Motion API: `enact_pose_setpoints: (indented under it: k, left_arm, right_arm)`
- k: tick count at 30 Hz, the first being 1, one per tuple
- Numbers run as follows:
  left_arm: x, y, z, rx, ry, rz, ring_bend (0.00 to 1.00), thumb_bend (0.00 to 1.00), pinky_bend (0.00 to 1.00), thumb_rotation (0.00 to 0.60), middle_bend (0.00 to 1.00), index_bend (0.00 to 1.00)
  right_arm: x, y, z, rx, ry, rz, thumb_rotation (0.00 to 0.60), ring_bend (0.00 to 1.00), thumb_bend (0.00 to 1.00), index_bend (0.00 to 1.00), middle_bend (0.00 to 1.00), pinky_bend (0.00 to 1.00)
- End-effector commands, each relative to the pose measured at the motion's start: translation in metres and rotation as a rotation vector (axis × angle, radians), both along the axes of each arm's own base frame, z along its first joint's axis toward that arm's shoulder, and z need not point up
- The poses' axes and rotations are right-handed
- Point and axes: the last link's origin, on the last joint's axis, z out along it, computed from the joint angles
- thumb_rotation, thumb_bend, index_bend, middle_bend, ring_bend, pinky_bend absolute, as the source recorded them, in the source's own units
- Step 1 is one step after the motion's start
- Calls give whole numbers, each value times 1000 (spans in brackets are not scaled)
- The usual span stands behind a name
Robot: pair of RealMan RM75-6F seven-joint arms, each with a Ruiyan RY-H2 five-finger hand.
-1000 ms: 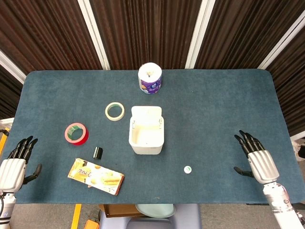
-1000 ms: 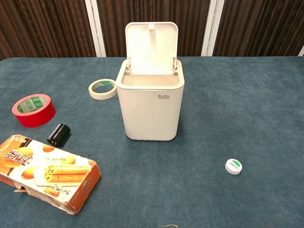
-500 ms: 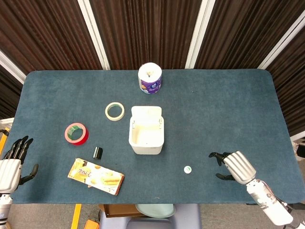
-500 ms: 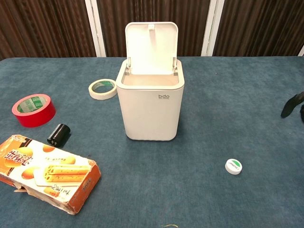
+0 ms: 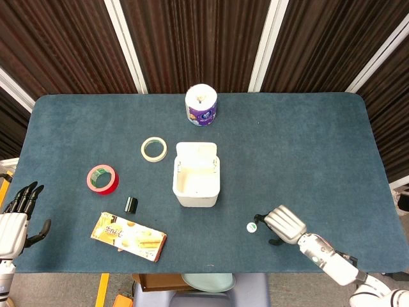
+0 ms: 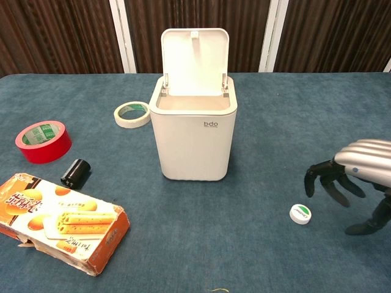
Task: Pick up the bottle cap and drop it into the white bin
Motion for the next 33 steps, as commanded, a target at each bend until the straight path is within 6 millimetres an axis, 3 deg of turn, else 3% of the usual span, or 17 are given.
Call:
enact_pose_setpoints:
  k: [1,16,33]
  left_arm:
    - [0,0,0,-1,-4,1,68,412,258,600,27,38]
    - [-1,1,2,1,-13,3,88,413,261,600,43,50]
    - [-1,0,4,7,-18,-5,99,412,276,600,50,67]
  right_arm:
    - [1,-3,-6,1,14,7,600,757,128,524,748,1000]
    - [2,-19,-27,17,24,-4,600,765,239,548,755,1000]
    - [0,-26,-40,29,18,-15,600,783,273,583,770,1000]
